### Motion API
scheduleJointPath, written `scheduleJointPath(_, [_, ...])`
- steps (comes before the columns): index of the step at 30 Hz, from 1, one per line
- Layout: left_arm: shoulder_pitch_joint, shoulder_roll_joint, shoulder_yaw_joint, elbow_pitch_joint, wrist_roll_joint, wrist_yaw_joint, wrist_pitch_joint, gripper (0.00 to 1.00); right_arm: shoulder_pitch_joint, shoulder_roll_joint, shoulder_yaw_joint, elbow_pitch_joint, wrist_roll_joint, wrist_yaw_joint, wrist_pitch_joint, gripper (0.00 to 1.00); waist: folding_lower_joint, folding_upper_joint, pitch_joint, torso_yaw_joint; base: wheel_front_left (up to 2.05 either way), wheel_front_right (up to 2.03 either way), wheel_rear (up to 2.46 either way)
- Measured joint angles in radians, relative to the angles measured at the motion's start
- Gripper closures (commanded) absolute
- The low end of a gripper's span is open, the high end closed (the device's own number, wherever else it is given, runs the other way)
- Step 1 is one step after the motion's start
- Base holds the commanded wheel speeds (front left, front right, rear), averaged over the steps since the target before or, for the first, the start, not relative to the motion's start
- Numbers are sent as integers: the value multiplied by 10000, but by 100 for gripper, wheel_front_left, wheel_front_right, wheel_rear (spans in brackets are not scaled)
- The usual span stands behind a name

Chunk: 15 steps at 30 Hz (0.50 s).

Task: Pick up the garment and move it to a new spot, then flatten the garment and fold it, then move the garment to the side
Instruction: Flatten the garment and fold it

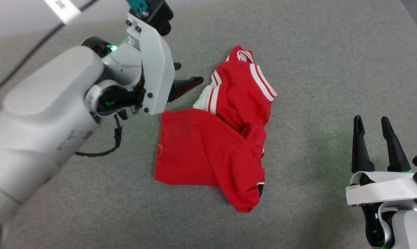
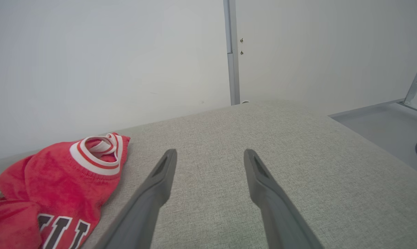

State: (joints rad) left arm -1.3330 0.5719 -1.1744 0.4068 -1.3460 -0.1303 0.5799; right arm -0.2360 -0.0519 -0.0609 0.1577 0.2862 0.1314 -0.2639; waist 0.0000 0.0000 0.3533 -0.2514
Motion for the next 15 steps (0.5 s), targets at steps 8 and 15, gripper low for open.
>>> scheduleJointPath(8, [304, -575, -527, 1661, -44, 0, 407, 0, -223, 2, 136, 17, 226, 0, 0, 0, 0, 0, 374, -366, 0, 0, 0])
scheduleJointPath(15, [452, -581, -439, 1396, -903, -2, 961, 0, -236, -2, 69, 8, 232, 0, 2, 0, 0, 0, 547, -517, 0, 0, 0])
